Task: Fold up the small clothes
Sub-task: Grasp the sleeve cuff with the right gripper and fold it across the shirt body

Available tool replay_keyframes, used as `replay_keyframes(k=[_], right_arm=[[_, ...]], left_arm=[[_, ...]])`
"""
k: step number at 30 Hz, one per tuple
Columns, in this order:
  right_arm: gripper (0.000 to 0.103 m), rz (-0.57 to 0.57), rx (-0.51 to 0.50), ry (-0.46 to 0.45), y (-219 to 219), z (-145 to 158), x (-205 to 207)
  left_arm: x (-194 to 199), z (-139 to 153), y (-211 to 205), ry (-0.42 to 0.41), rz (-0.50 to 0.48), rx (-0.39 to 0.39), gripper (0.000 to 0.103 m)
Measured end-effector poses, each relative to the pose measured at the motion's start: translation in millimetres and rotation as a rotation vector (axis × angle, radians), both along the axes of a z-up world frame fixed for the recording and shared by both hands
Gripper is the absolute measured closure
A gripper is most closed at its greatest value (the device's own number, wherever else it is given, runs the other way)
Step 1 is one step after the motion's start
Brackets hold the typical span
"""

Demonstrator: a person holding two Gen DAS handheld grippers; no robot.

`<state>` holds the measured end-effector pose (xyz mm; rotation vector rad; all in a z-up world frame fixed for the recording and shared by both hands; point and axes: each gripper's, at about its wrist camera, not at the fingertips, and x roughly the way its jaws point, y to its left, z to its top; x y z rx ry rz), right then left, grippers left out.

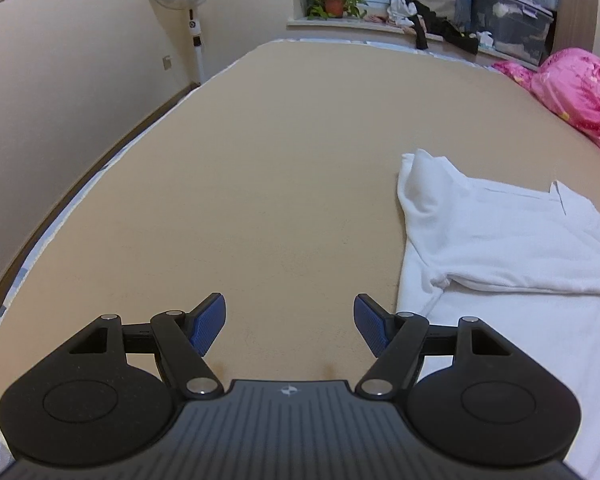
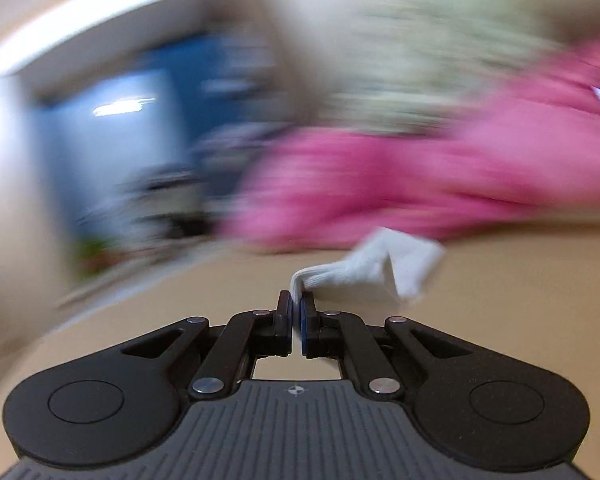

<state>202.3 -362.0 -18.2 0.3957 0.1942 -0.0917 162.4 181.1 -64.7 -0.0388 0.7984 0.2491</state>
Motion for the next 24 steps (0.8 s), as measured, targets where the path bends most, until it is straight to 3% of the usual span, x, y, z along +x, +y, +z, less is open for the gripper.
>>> replay_keyframes(k=[2,4,5,6,8,9,11,13,15,17,20,24], right_arm=[[0.099,0.197,0.003,-0.025,96.2,5.9,-6.7],[0.095,0.383,0.039,0.029,173.9,-9.0,-13.8],[0.084,0.497,0.07,0.122,210.7,-28.8,-13.7],[0.081,0.619,0.111,0.277,242.7,-56.2,-10.8],[0.081,0.759,0.115,0.574,282.2,-102.6,-14.2],[0.081,0.771,0.085,0.624,287.6,-110.6,-21.3],[0.081,0.78,0.032,0.595,276.9,-105.2,-41.5],[0.08,0.798,-0.022,0.569,250.2,-86.2,-55.1],[0.078,0.788,-0.071,0.542,216.6,-62.3,-59.0],[0.076,0.757,-0.125,0.512,176.7,-39.3,-65.8],[0.071,0.654,-0.214,0.459,115.9,-18.5,-73.1],[0.068,0.421,-0.224,0.448,52.6,-40.2,-82.8]], left_arm=[[-0.9,0.7,7.5,0.009,0.019,-0.034,0.027],[-0.6,1.1,15.1,0.017,0.034,-0.072,0.027],[-0.6,1.0,18.0,0.021,0.039,-0.087,0.027],[-0.3,0.8,20.6,0.026,0.042,-0.099,0.027],[-0.9,1.3,23.3,0.032,0.04,-0.123,0.027],[-1.4,2.7,24.2,0.03,0.034,-0.135,0.027],[-2.7,4.7,23.3,0.017,0.011,-0.165,0.031],[0.0,6.2,19.8,0.005,-0.03,-0.202,0.056],[8.7,4.4,15.7,0.005,-0.079,-0.272,0.07],[22.3,1.1,8.8,0.021,-0.115,-0.332,0.071],[44.0,-2.6,-3.1,0.018,-0.145,-0.359,0.069],[68.1,-16.1,-19.1,0.024,-0.156,-0.362,0.063]])
